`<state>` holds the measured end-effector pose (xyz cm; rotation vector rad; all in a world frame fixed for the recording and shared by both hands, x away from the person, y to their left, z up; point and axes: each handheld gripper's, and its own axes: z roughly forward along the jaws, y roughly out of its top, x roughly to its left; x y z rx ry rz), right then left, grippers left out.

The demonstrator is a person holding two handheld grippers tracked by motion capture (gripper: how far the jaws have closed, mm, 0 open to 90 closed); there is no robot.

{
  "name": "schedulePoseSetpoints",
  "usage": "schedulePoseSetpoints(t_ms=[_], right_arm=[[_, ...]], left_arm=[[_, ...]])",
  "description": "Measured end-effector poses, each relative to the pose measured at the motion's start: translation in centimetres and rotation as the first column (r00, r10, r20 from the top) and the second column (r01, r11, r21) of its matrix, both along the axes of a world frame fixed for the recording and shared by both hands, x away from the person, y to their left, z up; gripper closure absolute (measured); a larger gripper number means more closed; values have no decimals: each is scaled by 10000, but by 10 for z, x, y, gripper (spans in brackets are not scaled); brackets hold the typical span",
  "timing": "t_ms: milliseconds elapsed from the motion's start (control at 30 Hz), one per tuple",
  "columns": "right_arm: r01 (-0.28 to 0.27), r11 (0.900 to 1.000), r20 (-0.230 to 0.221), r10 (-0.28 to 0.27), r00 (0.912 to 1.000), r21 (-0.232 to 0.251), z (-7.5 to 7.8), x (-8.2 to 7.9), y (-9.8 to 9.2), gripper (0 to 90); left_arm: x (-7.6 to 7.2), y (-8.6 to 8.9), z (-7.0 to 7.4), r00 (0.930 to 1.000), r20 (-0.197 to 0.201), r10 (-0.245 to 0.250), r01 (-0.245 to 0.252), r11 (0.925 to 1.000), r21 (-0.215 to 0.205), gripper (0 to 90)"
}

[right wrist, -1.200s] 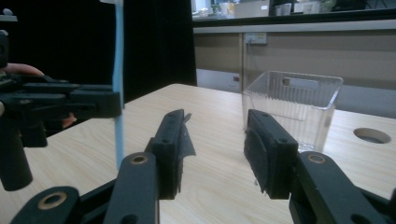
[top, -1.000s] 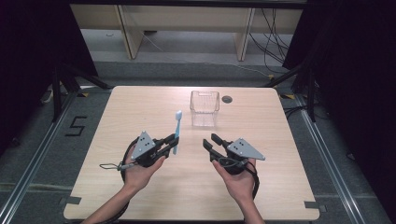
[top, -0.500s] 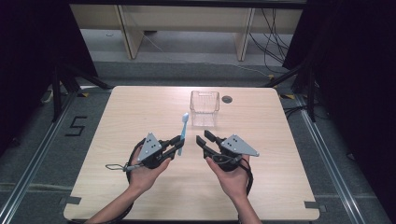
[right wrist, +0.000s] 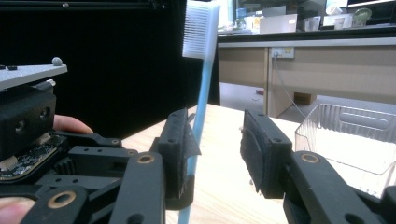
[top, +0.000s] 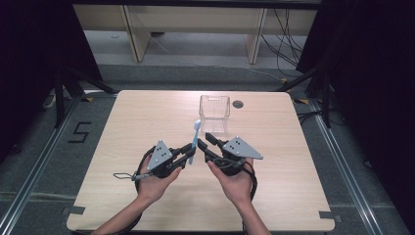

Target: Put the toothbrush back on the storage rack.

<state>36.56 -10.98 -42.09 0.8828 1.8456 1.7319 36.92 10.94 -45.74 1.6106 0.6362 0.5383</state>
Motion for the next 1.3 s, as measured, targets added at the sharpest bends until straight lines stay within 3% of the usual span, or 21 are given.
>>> schedulePoseSetpoints(t_ms=[33, 167, 233, 267, 533, 600, 867, 1000, 1300], right_arm=[[21, 9998, -272, -16, 9996, 200, 0, -1, 2, 622], [-8, 9998, -151, 11, 9999, 179, 0, 1, 5, 631], [-14, 10000, -32, 14, 10000, 98, 1, 1, 5, 635], [-79, 9997, -245, 85, 9997, 237, 1, 0, 6, 638], [-36, 9998, -173, 39, 9998, 180, -1, 3, 9, 657], [-57, 9997, -409, 67, 9991, 246, 0, 1, 11, 662], [-80, 10000, -67, 80, 9999, 50, -1, 5, 12, 698], [-147, 9997, -246, 152, 9996, 202, -1, 4, 13, 725], [-160, 9998, -181, 162, 9997, 140, -1, 6, 14, 793]], left_arm=[[0, 0, 0, 10000, -6, 8, -8, 10000, -12, 784], [0, -3, -1, 9999, 94, -60, 63, 9997, -232, 784], [-1, -2, 0, 10000, -29, 31, -31, 10000, -59, 784], [-1, -2, 0, 10000, -49, 37, -37, 10000, -73, 784], [-2, -4, -1, 10000, -53, -24, 23, 10000, -59, 784], [-2, -4, 0, 10000, -54, -22, 22, 10000, -72, 784], [-3, -5, -1, 10000, -34, -49, 49, 10000, -58, 784], [-3, -6, -1, 10000, -47, -45, 45, 10000, -71, 784], [-3, -7, -1, 9999, -89, -63, 63, 10000, -64, 784]])
